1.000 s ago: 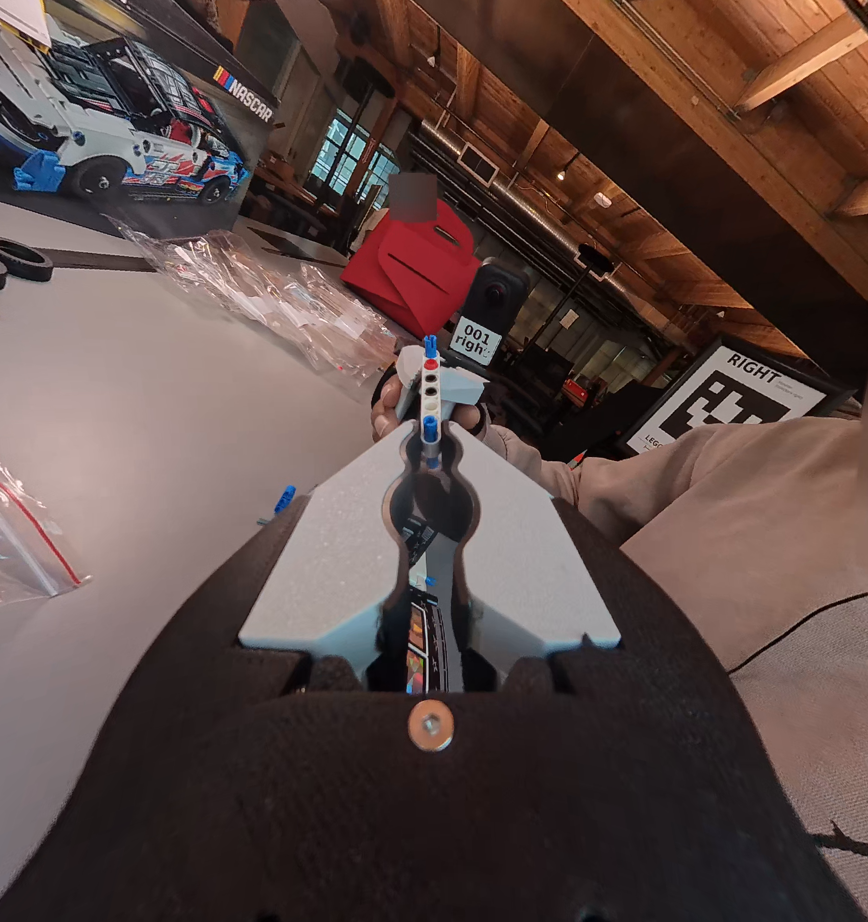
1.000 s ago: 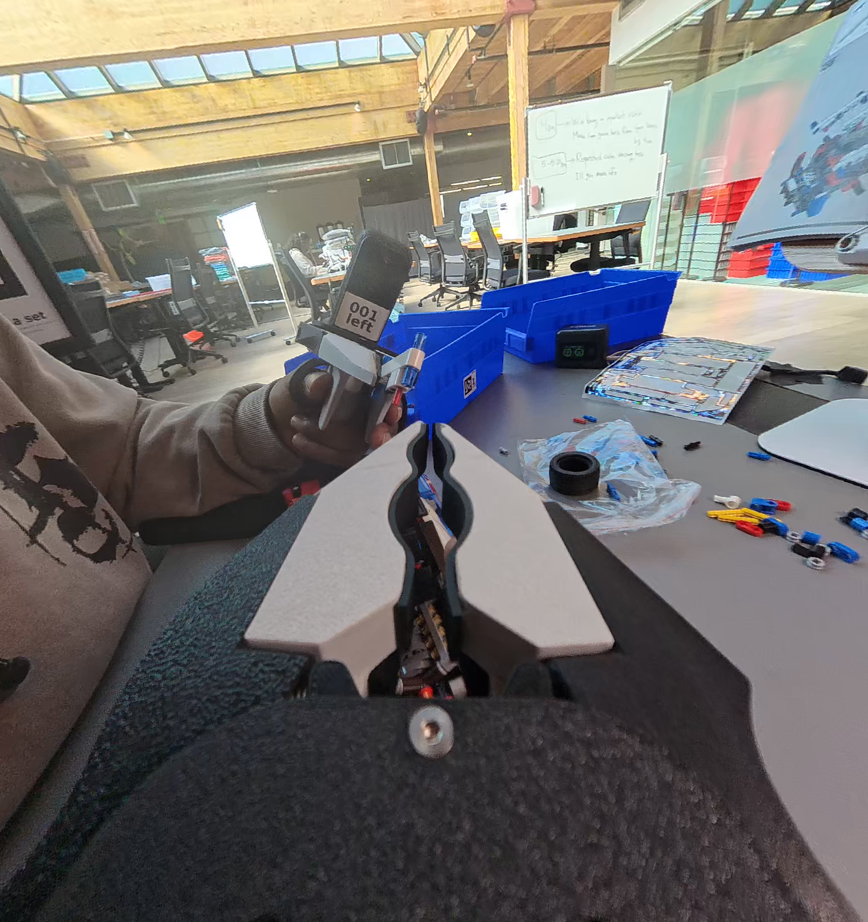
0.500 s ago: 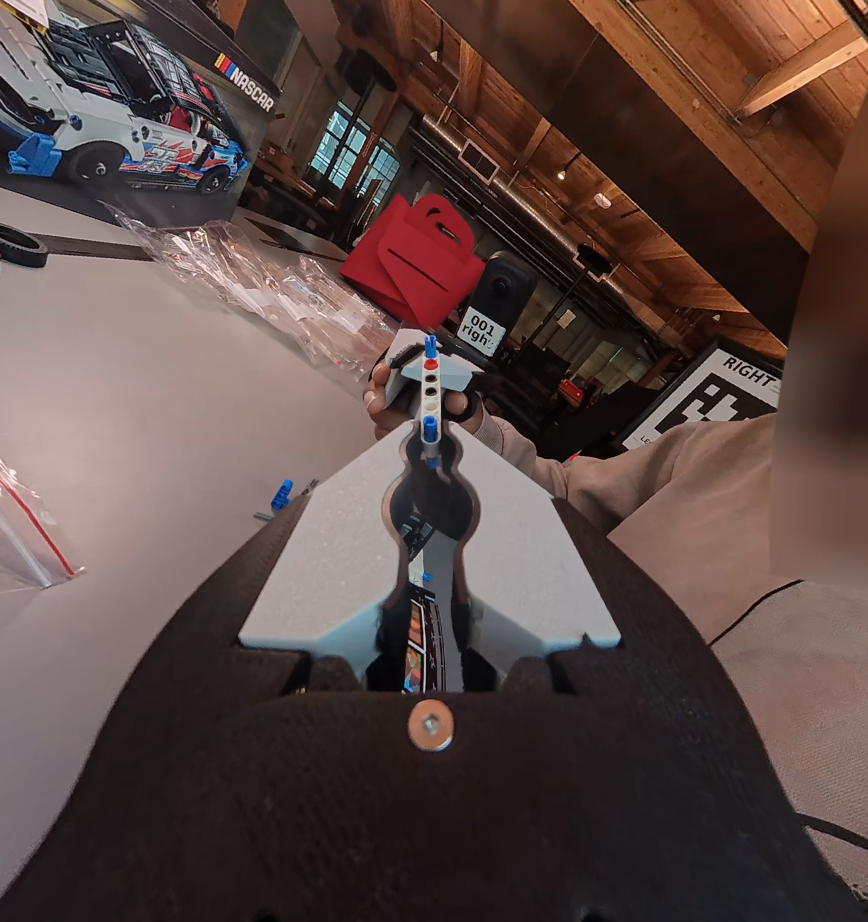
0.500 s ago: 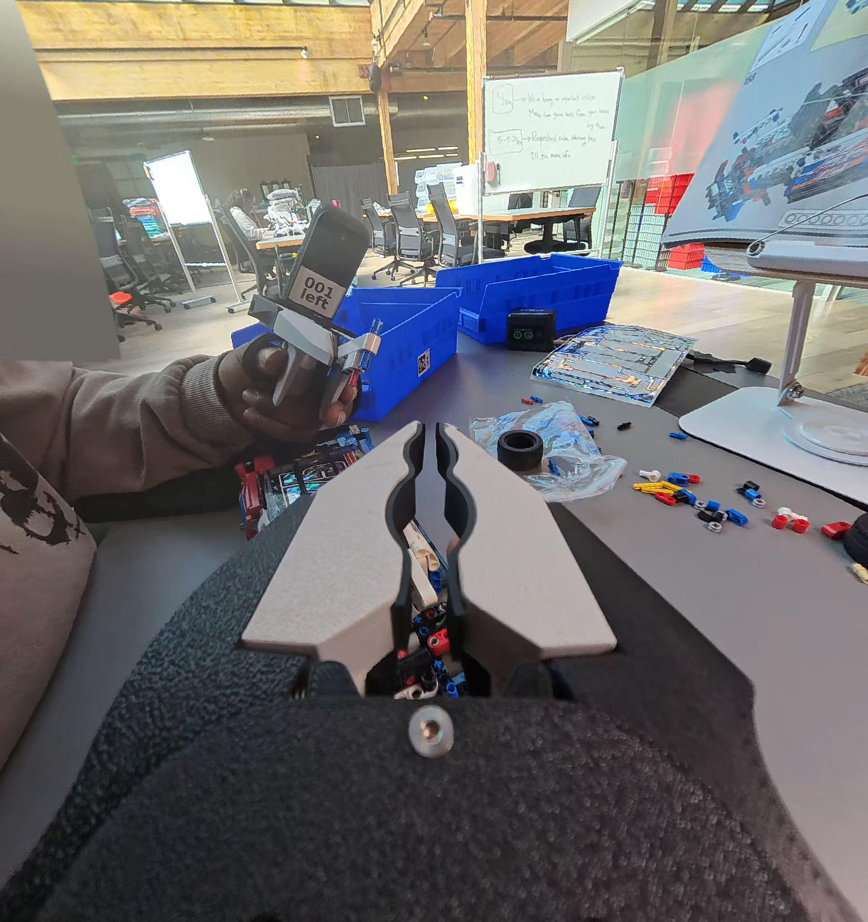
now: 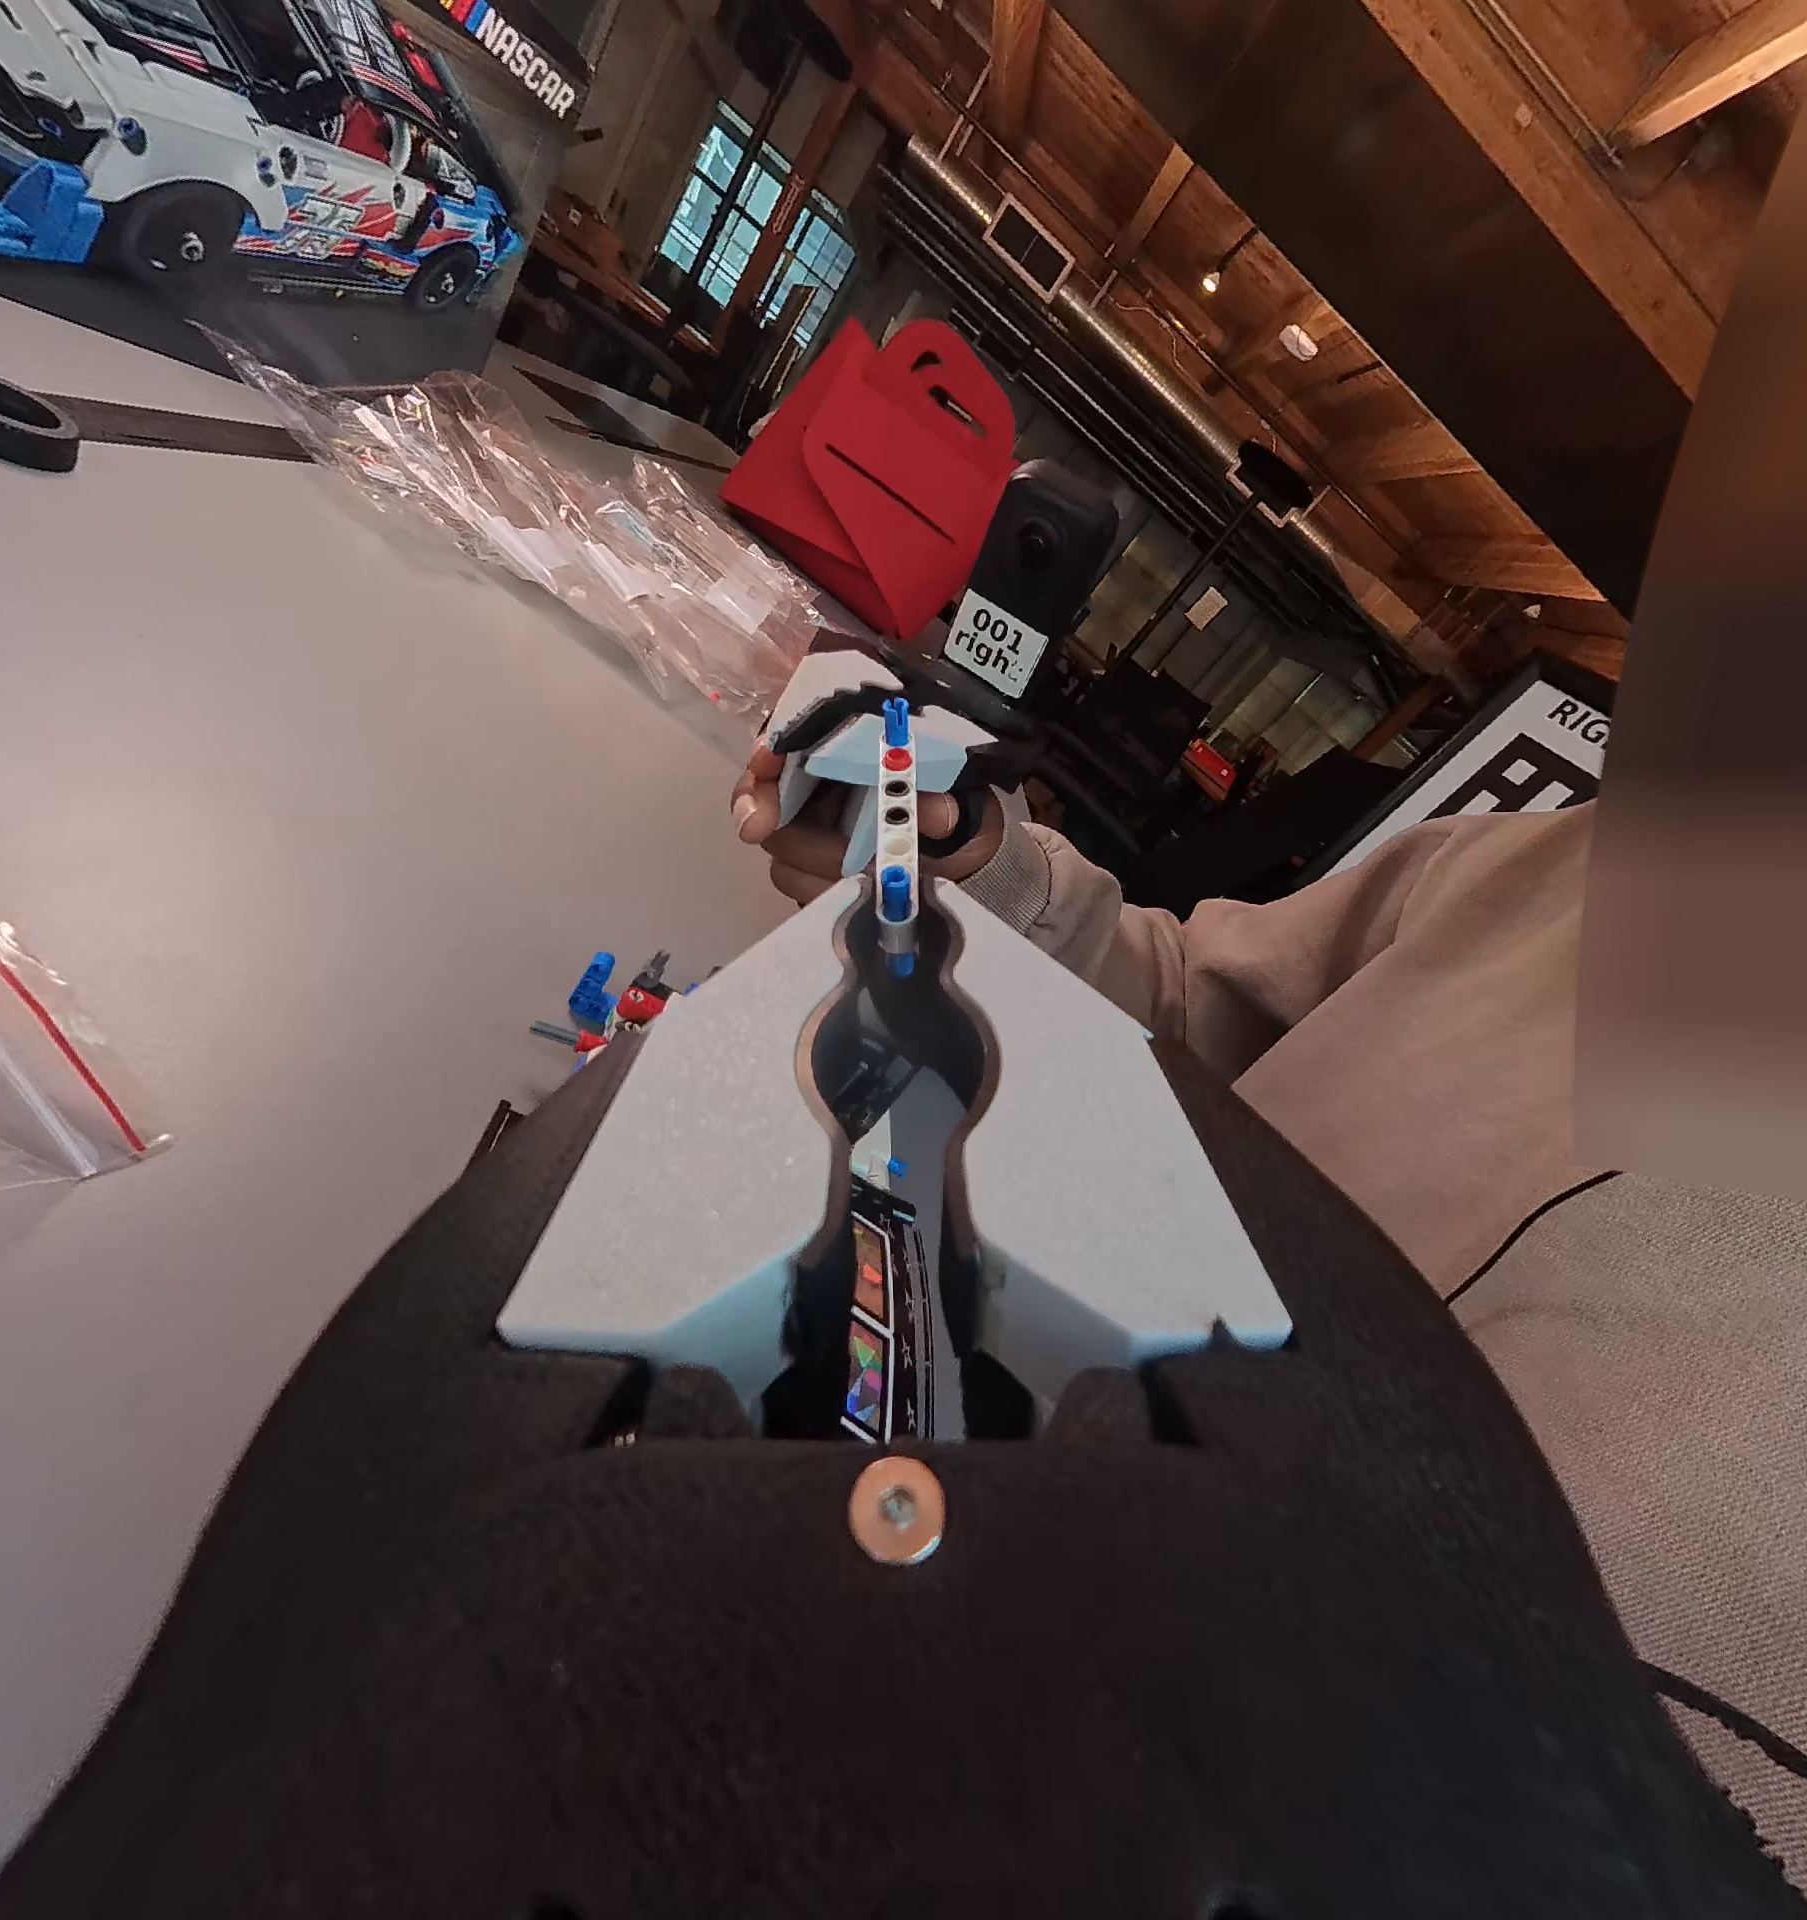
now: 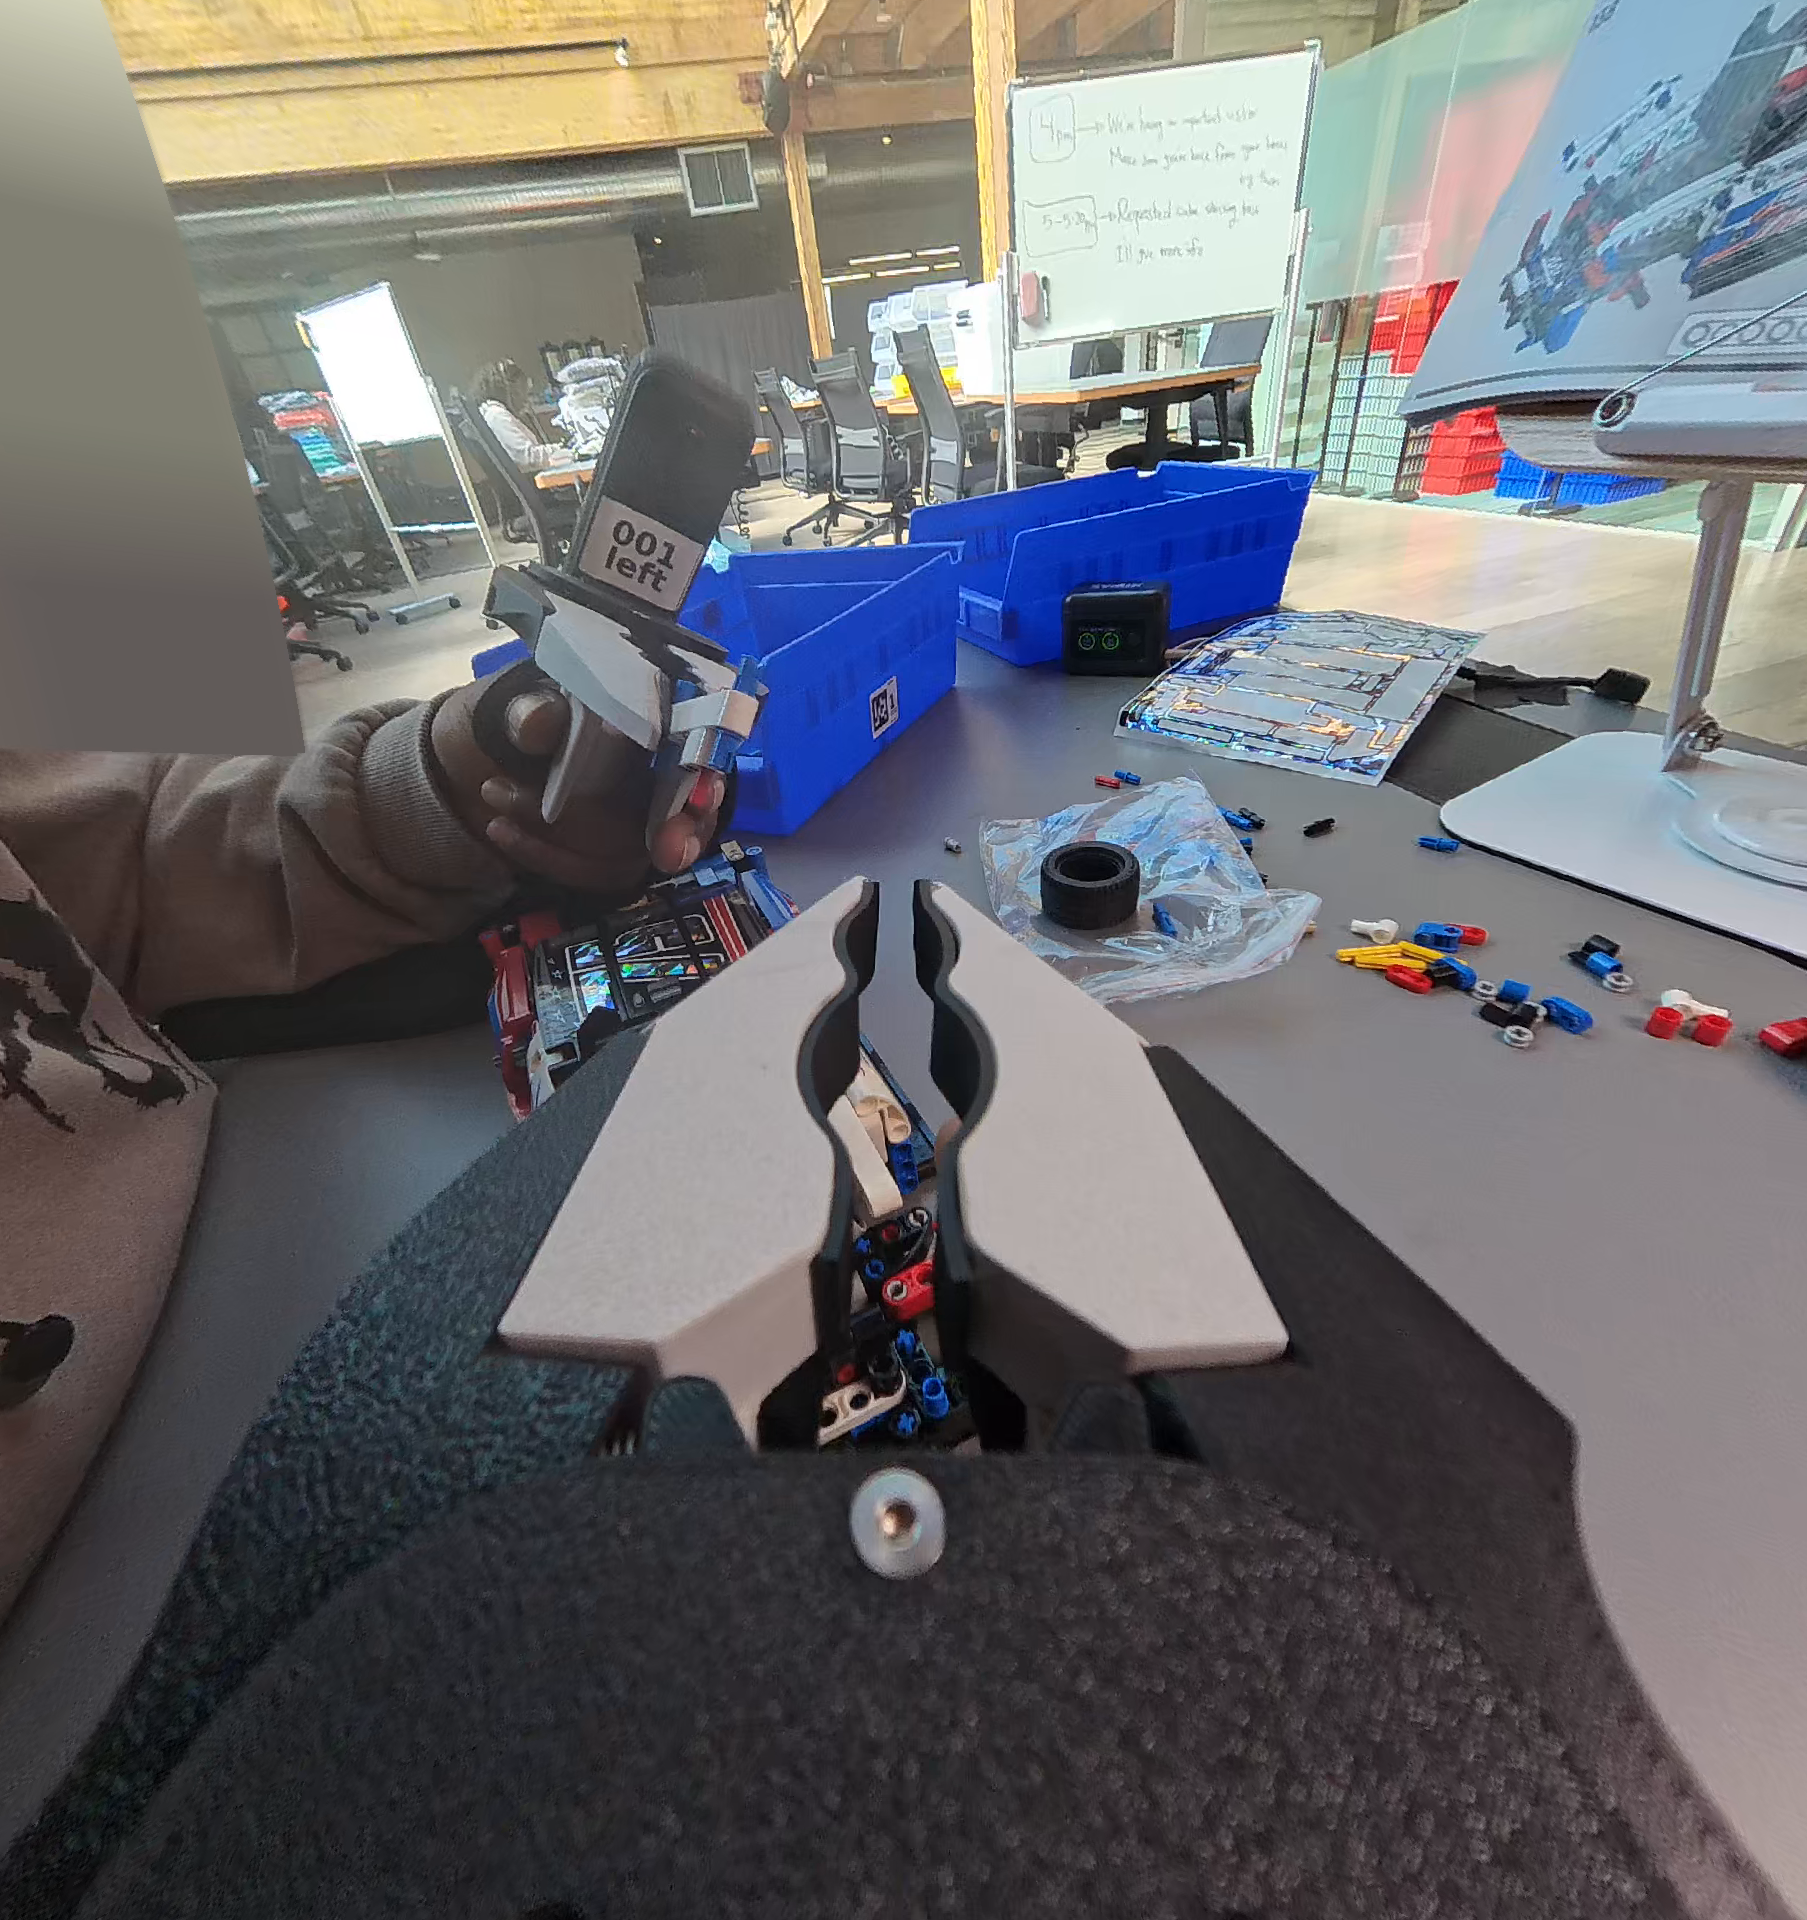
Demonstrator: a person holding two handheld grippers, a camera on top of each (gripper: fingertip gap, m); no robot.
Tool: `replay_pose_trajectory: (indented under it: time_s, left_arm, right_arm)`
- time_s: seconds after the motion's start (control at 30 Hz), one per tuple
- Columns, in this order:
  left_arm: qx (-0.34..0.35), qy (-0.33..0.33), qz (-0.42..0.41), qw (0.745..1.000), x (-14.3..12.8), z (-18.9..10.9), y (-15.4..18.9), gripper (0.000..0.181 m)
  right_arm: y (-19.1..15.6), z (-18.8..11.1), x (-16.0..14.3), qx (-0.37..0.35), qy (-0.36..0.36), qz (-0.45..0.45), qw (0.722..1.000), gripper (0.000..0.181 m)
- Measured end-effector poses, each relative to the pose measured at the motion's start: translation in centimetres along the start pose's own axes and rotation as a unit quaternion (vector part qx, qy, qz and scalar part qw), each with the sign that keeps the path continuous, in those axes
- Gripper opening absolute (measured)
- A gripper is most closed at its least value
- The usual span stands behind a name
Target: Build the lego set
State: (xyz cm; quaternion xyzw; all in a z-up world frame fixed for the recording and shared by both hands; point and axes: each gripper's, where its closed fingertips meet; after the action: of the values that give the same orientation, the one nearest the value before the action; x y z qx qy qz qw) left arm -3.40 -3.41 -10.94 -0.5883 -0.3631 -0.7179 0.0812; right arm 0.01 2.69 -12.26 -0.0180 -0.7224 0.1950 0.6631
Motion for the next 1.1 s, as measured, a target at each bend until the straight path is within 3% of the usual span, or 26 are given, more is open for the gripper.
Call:
replay_pose_trajectory:
  time_s: [0.5, 0.73, 1.1]
  left_arm:
    - [0.011, -0.004, 0.003, 1.000, -0.1, 0.0, -0.2, 0.005]
    - [0.004, 0.007, 0.039, 0.999, 0.4, 1.0, 1.2, 0.005]
    - [0.011, -0.034, 0.078, 0.996, -1.0, 2.3, 1.9, 0.006]
  right_arm:
    - [-1.9, 1.0, -0.4, 0.028, -0.004, -0.010, 1.000, 0.005]
    - [-4.8, 2.4, 0.7, 0.089, 0.026, 0.052, 0.994, 0.012]
    - [-6.0, 1.0, 1.8, 0.134, 0.033, 0.062, 0.988, 0.004]
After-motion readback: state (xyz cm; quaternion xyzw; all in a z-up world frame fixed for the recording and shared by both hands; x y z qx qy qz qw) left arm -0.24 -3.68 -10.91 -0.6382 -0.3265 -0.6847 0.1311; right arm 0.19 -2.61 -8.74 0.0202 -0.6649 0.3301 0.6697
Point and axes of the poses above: each gripper's, where its closed fingertips meet, z out along the fingers, x out of its top, y = z × x across the jaws, and after that the axes turned 11 degrees about z, right-handed
